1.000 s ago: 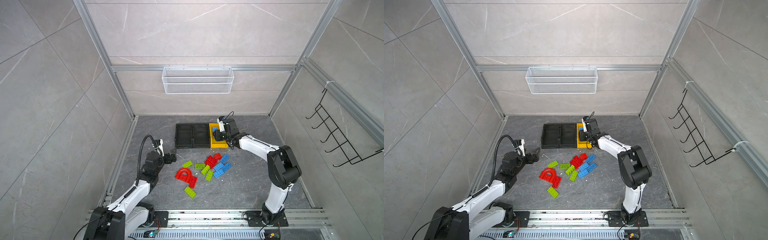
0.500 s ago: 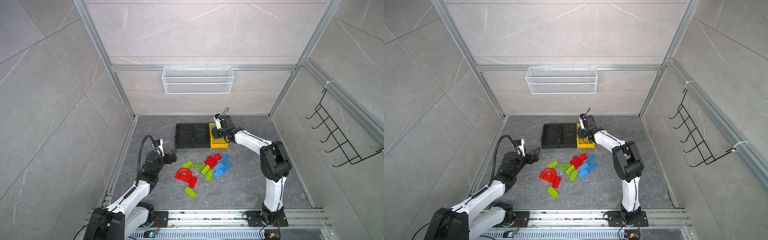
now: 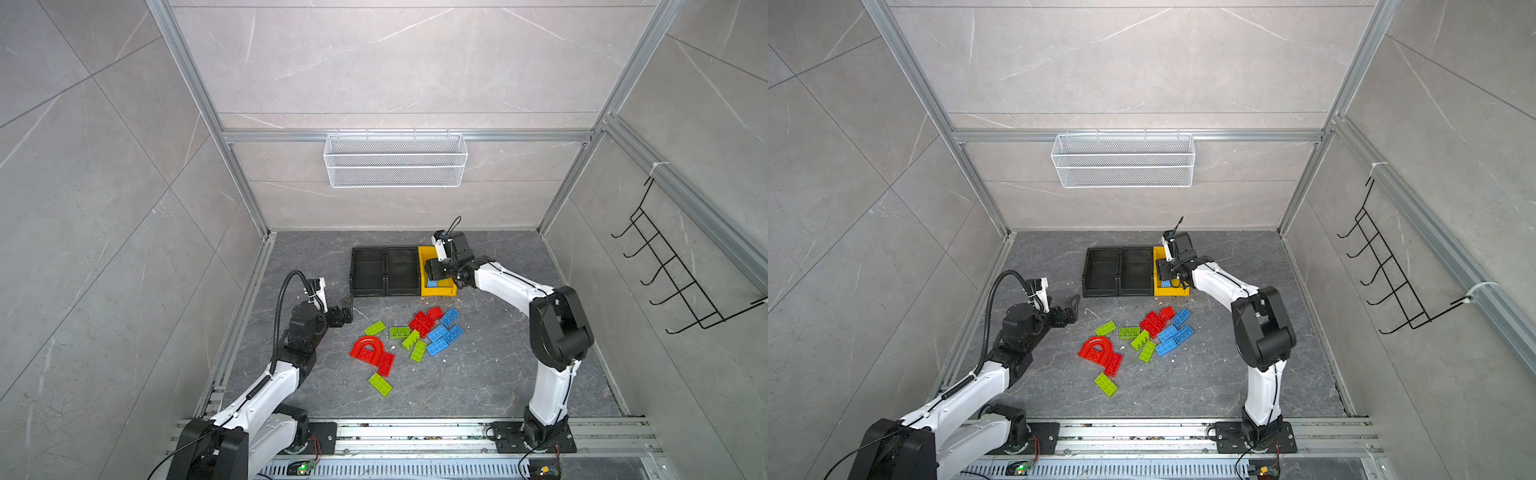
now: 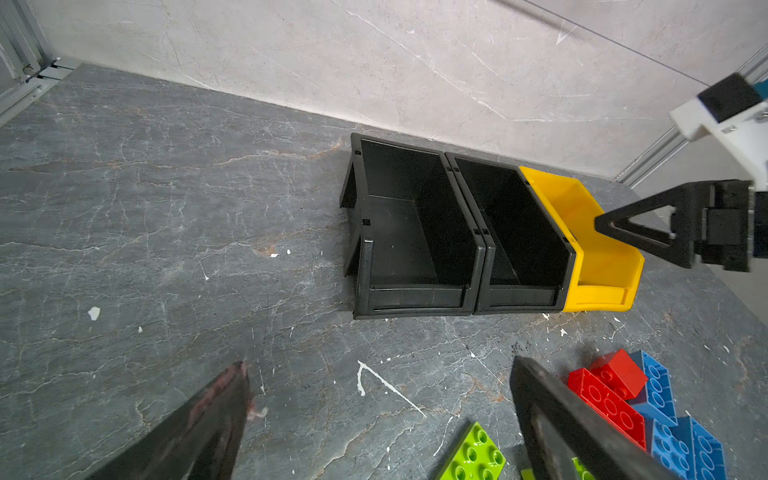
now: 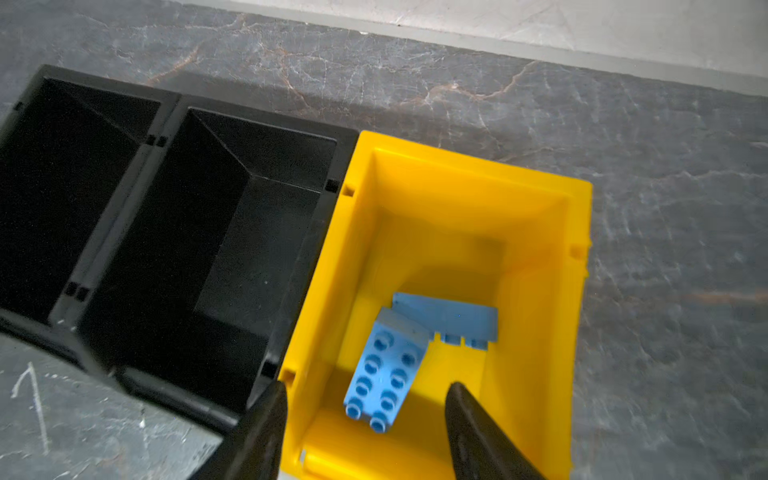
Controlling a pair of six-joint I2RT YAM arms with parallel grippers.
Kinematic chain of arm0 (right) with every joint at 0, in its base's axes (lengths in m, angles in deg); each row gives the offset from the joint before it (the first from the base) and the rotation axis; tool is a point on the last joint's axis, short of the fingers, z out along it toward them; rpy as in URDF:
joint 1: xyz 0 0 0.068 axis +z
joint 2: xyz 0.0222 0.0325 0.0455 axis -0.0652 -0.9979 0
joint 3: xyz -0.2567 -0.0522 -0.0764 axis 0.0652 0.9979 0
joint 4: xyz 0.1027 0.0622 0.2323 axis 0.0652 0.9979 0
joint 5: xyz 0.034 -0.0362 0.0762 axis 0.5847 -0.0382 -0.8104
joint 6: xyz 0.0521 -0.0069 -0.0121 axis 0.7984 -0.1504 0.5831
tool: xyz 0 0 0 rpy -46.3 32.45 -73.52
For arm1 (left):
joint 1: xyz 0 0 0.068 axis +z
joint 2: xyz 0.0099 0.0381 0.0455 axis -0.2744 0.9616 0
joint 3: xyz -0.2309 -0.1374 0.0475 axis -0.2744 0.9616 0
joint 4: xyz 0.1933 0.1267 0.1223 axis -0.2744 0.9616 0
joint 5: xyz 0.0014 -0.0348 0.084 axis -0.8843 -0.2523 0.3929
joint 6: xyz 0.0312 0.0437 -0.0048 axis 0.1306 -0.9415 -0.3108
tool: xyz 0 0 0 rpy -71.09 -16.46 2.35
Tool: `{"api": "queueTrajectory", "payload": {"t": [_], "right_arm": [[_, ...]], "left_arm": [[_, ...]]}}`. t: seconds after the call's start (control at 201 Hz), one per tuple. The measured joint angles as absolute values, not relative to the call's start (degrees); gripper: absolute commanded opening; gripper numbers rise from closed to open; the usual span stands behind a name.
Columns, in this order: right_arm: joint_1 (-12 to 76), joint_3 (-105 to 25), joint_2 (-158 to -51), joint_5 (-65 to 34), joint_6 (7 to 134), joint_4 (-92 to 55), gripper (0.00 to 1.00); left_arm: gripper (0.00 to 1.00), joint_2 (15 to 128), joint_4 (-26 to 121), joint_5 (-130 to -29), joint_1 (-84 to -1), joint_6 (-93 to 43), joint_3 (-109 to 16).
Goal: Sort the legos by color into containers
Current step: 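Move the right gripper back to the pile above another blue brick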
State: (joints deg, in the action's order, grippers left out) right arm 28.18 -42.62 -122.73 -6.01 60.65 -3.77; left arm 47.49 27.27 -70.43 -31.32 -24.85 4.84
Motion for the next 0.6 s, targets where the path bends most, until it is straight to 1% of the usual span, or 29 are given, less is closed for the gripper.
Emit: {"api": "queueTrajectory", "payload": {"t": [0.199, 0.309, 0.448, 0.598], "right_arm": [[28.2, -32.6, -106.1, -5.8, 63.9, -1.5, 0.66], [28.2, -27.2, -100.0, -5.4, 67.0, 0.6, 0.66], [28.2, -21.2, -98.2, -5.2, 71.0, 2.5, 0.66], [28.2, -18.1, -100.6, -5.5, 73.6, 2.9, 0.65]], "left_arm": [[1.00, 47.0, 27.4, -70.4, -31.4, -24.9, 4.8], [1.00, 46.6, 27.5, -70.4, -31.4, -24.9, 4.8], [1.00, 46.4, 27.6, -70.4, -31.4, -24.9, 4.8], [1.00, 46.3, 27.6, -70.4, -31.4, -24.9, 4.8]]}}
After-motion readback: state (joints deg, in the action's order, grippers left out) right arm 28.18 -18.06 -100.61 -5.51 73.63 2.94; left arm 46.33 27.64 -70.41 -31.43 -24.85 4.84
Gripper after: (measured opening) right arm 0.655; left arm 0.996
